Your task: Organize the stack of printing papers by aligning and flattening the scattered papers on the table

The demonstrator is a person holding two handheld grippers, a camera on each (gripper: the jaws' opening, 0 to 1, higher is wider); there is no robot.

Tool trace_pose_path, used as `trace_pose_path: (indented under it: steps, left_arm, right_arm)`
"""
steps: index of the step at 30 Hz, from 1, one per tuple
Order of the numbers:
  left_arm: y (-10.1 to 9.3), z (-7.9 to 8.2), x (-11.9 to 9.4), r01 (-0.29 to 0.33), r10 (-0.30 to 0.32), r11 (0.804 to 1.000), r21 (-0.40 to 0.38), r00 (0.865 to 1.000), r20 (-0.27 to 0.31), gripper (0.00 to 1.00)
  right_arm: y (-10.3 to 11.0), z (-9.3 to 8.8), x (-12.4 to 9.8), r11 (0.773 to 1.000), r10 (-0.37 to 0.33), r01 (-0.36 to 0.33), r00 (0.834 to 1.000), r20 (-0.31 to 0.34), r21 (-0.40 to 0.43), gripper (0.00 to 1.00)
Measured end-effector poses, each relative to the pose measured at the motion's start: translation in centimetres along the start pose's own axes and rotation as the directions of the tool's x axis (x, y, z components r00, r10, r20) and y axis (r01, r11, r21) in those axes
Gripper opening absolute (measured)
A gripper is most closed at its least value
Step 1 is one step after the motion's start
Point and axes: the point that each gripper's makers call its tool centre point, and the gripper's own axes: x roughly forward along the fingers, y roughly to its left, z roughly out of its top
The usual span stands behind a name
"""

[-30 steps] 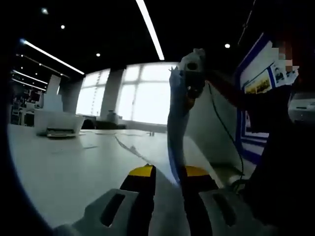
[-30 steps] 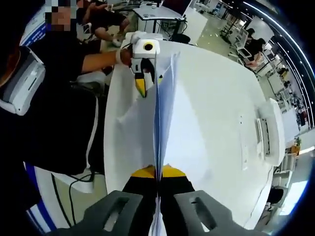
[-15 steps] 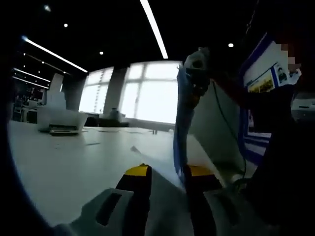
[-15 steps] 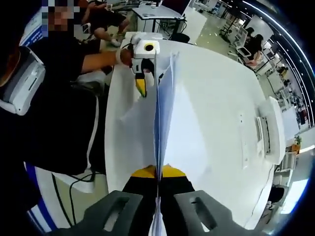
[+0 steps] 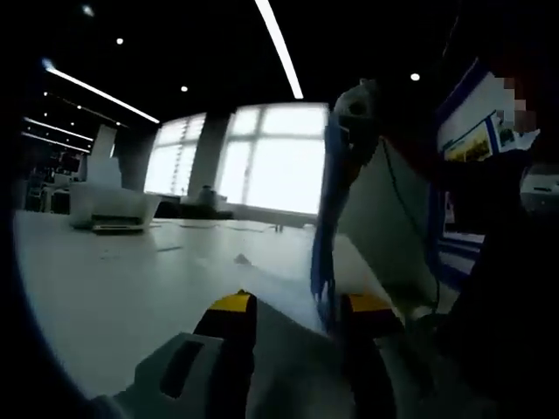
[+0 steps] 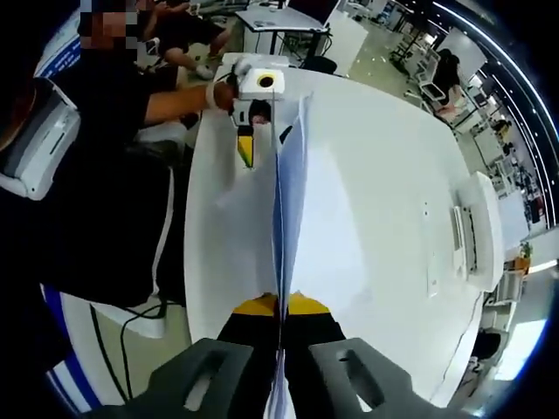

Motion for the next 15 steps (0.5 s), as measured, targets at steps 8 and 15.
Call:
trace_pose_path:
  steps: [8, 15]
  left_arm:
    - [0.9, -0.3, -0.2, -0.030, 0.030, 1.000, 0.002, 0.999, -0.027, 0.66]
    - [1.3, 0.1, -0.5, -0.054, 0.054, 0.999, 0.007, 0.998, -0.013, 0.71]
  right_arm:
    - [0.0, -0.1, -0.1, 1.000, -0.001, 0.001, 1.000, -0.001, -0.005, 0.00]
    - [0.0, -0.3, -0.2, 1.000, -0.004, 0.004, 1.000, 0.003, 0.001, 0.00]
